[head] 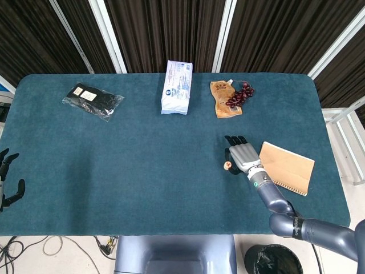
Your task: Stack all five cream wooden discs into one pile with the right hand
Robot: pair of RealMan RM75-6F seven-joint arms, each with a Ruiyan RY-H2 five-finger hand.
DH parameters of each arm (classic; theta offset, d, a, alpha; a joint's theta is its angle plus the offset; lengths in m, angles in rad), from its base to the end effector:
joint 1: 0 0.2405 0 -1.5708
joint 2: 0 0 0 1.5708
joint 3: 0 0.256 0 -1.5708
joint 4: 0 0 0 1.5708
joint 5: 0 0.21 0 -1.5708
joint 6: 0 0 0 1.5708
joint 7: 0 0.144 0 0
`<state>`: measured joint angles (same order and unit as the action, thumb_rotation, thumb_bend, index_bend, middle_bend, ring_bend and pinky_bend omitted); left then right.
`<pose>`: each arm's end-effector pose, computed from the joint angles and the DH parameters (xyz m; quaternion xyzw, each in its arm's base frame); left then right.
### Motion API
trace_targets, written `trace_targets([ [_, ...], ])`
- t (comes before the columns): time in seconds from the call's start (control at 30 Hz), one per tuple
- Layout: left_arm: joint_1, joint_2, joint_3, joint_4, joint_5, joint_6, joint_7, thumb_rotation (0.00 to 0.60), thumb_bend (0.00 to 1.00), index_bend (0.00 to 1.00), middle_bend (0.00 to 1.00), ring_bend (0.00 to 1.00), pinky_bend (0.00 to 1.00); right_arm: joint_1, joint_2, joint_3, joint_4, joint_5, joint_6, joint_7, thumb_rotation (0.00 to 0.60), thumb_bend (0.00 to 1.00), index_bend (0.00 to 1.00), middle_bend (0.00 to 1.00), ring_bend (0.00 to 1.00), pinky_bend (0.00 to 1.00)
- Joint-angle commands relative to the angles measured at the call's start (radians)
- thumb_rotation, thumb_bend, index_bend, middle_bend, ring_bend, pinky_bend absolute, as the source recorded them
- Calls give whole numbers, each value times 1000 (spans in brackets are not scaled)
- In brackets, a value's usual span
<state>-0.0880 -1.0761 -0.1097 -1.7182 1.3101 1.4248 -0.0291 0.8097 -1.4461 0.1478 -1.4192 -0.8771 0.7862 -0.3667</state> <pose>-0.3151 0.1909 0.1719 -0.5192 -0.4570 -0.3886 0.6087 -0.1879 -0.3733 0.0049 0.7444 -0.4253 0.2710 0.4377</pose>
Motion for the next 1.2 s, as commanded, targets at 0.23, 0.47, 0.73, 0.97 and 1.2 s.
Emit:
trace_targets([
  [0.23,0,-1,1,0,0,0,3,600,483,158,0,0,0,1,-4,-5,4,2,7,1,600,368,550,0,0,0],
  [0.47,0,0,0,1,-2,0,4,600,482,158,0,0,0,3,-7,-7,6,4,9,5,600,367,530,0,0,0],
  [0.73,0,0,0,1,-1,0,4,600,483,158,0,0,0,6,-4,-9,1,5,14,1,600,368,512,0,0,0],
  [0.97,0,0,0,1,-2,-1,6,600,483,161,0,0,0,7,-2,-13,1,10,11,-1,600,368,492,0,0,0],
  [1.2,0,-1,1,0,-2,0,8,600,483,168,0,0,0,8,1,-15,0,8,10,3,600,368,446,0,0,0],
])
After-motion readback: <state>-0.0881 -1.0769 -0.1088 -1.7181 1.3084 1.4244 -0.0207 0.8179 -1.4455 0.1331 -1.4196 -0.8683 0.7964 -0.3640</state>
